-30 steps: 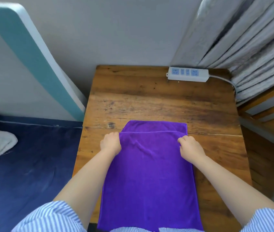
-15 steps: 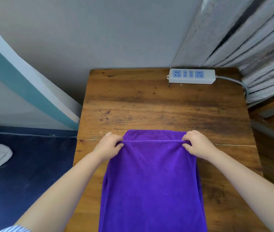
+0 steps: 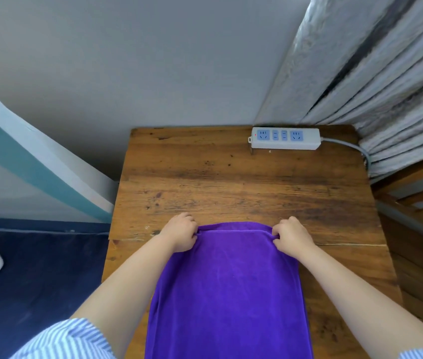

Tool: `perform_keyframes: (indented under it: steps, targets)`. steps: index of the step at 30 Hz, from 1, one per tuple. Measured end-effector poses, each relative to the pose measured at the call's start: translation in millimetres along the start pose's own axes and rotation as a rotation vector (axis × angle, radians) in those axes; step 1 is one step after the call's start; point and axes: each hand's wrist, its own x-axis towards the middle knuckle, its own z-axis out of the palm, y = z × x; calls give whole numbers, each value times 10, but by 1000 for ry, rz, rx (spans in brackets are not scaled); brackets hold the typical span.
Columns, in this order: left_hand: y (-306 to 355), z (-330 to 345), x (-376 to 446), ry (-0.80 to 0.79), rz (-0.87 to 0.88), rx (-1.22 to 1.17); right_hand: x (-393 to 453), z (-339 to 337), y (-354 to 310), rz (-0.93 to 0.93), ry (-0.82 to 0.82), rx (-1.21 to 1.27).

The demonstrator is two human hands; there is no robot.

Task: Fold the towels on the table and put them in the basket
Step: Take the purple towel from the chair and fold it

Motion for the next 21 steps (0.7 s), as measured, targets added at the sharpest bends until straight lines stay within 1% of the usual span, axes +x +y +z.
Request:
perform_keyframes:
  steps: [3,7,12,17,21]
  targets:
    - [-29,-98,-72,-20,40,72,-18,-109,61,-33,-5,34]
    - [-210,-158,-233,-89,68,132,-103,-276,211,51,-41,227]
    - [-263,-197,-465,-138,113,119,-249,-343,243,81,-54,279]
    - [-363,-154,-713,-159,4,56,-433,-432,214,61,-56,243]
    - [-352,-102,-881,-88,-82,-20,-623,-488,177,43,-43,185]
